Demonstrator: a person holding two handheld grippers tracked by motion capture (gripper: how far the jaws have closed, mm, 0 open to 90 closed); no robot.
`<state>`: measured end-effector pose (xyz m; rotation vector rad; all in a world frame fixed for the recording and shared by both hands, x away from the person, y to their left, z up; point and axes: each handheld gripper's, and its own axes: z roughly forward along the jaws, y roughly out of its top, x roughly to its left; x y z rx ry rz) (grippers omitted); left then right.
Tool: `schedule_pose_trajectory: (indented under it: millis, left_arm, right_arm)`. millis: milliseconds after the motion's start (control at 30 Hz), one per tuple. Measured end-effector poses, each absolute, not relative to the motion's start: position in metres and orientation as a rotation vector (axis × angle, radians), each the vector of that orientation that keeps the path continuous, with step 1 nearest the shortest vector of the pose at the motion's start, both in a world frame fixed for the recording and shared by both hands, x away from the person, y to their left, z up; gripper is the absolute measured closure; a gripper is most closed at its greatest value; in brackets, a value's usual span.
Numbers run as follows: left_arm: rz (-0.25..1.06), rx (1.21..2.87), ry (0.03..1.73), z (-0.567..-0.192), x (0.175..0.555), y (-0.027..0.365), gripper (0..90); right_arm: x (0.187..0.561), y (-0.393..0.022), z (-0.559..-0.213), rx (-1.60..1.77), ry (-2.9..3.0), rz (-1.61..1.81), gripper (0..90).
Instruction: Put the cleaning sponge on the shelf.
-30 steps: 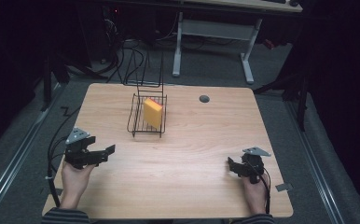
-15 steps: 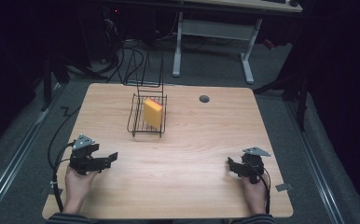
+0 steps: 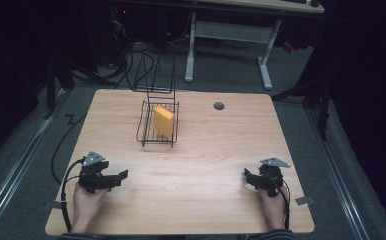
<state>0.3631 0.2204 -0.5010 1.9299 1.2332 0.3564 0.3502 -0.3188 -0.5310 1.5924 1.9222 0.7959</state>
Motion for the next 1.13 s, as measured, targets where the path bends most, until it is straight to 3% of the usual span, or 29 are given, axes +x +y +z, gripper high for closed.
schedule_pose_trajectory:
  millis: [500,700,800,1133]
  left_arm:
    - [0.378,1.998,1.279,-0.528,0.364,0.214,15.2]
    - [0.437,2.006,1.277,-0.534,0.364,0.211,15.3]
    - [0.537,2.028,1.267,-0.538,0.363,0.205,15.1]
    - [0.540,2.017,1.284,-0.538,0.360,0.202,15.0]
  right_arm:
    - [0.350,-0.319,-0.531,1.594,1.920,0.798,24.5]
    - [0.350,-0.319,-0.531,1.596,1.920,0.796,24.5]
    - [0.350,-0.319,-0.531,1.593,1.921,0.795,24.4]
    - [0.350,-0.319,-0.531,1.597,1.923,0.793,24.4]
